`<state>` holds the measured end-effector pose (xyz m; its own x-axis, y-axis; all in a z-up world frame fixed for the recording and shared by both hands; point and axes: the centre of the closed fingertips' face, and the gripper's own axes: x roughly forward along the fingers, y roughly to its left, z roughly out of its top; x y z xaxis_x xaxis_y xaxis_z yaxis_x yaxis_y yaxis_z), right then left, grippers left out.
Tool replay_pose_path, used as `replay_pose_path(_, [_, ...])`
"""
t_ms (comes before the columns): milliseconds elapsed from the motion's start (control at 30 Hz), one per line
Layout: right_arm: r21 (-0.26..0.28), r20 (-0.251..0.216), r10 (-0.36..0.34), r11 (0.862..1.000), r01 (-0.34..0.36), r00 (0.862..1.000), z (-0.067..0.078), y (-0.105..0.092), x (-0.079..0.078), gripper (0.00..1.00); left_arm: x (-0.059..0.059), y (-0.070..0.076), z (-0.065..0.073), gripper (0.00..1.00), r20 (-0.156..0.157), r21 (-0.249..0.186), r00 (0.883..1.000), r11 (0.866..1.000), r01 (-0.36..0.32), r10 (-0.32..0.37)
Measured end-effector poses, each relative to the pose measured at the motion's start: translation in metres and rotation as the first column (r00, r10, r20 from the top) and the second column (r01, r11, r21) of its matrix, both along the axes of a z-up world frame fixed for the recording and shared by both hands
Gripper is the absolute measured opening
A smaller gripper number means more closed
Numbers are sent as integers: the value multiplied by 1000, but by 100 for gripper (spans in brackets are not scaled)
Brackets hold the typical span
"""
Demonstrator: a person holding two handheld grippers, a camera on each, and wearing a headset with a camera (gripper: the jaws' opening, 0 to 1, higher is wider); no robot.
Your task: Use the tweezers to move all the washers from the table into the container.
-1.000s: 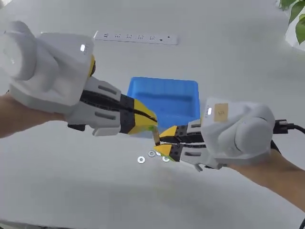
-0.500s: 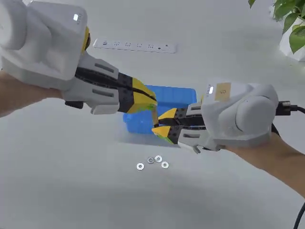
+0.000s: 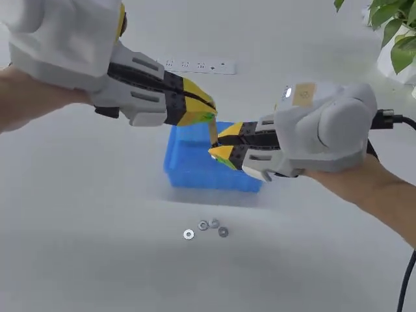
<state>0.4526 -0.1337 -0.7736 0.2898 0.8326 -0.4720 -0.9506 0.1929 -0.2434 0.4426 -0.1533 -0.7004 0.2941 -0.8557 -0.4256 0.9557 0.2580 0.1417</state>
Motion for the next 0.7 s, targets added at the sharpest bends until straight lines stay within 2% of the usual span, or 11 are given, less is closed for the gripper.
replay_pose_path(133, [-9,-7,-6,1000,6,1000,-6,0,10,10,11,0,-6,5,-5,-4,1000,1000,-7,7])
replay_pose_path(500, [-29,-39,-5,1000,3,999,-29,3,24,10,28,0,-29,5,-30,23,999,1000,-10,11])
replay_pose_path(700, [-44,-71,-14,999,11,997,-43,1,31,10,38,2,-42,5,-69,-3,997,1000,-28,28])
